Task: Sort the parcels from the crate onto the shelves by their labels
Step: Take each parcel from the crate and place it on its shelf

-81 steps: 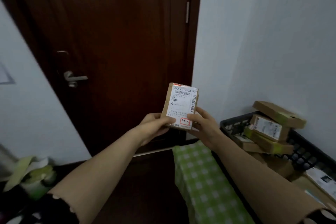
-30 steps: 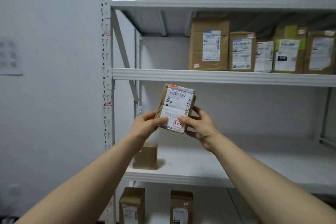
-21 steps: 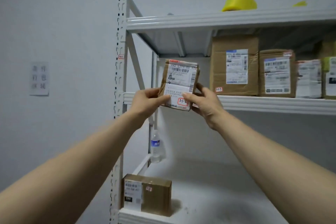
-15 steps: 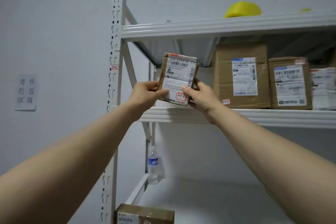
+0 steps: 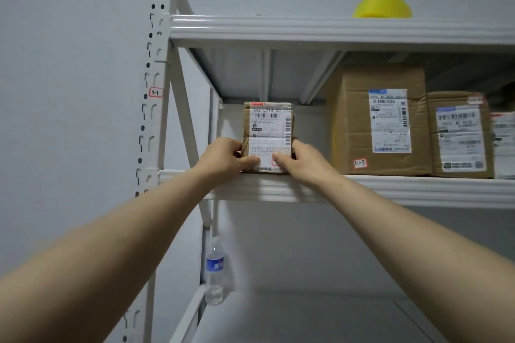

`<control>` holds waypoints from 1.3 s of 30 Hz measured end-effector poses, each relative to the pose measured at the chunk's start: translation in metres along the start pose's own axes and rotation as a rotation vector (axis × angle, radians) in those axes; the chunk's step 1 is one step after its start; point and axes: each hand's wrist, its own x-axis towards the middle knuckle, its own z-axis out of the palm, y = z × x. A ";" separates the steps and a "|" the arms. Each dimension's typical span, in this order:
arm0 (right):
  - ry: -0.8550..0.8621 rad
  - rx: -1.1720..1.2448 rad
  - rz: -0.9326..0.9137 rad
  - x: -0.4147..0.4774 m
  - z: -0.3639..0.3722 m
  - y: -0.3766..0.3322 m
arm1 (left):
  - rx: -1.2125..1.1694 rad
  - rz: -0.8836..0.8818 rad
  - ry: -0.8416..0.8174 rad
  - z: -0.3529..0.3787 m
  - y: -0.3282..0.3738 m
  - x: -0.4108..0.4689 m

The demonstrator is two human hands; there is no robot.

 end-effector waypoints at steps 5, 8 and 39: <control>-0.034 -0.058 0.033 0.008 0.004 0.005 | 0.098 -0.016 -0.006 0.007 0.001 0.009; -0.044 -0.084 0.071 0.014 0.007 0.007 | 0.145 -0.038 -0.003 0.012 -0.001 0.014; 0.395 -0.604 0.993 -0.404 -0.184 0.115 | 0.176 0.609 -0.590 0.262 0.210 -0.230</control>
